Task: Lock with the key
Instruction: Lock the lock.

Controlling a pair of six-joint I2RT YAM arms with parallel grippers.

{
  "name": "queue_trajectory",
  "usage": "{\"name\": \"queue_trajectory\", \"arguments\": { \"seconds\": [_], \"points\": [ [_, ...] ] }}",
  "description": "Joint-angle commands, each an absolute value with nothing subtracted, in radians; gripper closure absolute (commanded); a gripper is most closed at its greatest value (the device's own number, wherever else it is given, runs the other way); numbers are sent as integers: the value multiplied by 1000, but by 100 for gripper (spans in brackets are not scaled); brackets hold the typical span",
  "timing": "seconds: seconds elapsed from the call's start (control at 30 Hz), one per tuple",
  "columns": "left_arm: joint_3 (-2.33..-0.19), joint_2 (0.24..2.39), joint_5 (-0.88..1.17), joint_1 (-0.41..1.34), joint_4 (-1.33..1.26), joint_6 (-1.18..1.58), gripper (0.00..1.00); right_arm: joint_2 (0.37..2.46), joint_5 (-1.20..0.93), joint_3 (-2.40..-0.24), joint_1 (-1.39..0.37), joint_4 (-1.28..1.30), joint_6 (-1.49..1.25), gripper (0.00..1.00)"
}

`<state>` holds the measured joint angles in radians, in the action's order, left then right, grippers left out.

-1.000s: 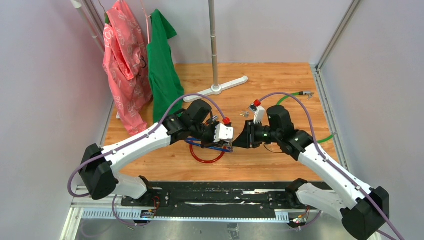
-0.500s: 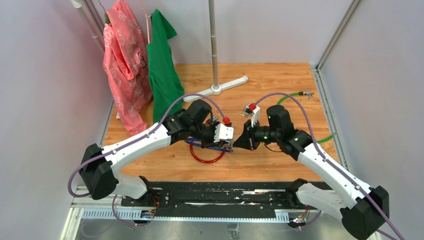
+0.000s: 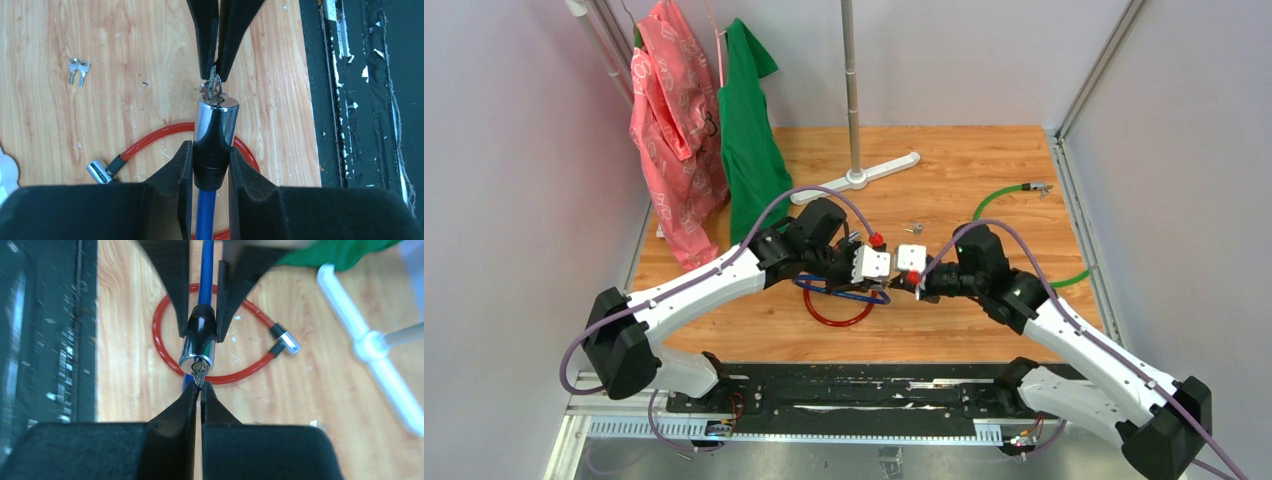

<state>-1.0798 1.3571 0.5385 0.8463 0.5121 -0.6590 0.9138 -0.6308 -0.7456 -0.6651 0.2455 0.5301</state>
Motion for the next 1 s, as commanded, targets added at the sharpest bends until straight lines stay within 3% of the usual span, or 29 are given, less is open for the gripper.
{"name": "queue_trajectory", "arguments": {
  "seconds": [0.0,0.13,0.43,0.47,0.53,0.57,0.67,0.8,0.87,0.97],
  "points": [
    [-1067,1391,530,847,632,-665,100,858,-486,-678,-753,187,930,100],
    [-1069,1393,534,847,630,-661,100,784,-433,-593,-829,103,1193,100],
    [-1070,1394,529,847,627,-653,100,756,-370,-571,-872,142,1473,98],
    [-1070,1394,527,847,626,-653,100,756,-361,-575,-873,156,1470,90],
    [-1066,1394,524,847,623,-654,100,741,-334,-572,-873,165,1427,60],
    [-1065,1392,522,846,624,-655,100,726,-329,-570,-873,171,1410,52],
    [-1058,1389,514,846,627,-665,100,664,-303,-562,-873,234,1359,41],
    [-1051,1391,503,846,626,-673,100,570,-268,-580,-873,370,1285,36],
    [-1048,1390,504,847,623,-670,100,533,-221,-603,-872,396,1131,35],
    [-1047,1388,505,847,612,-664,100,539,-171,-675,-866,413,694,29]
  ]
}}
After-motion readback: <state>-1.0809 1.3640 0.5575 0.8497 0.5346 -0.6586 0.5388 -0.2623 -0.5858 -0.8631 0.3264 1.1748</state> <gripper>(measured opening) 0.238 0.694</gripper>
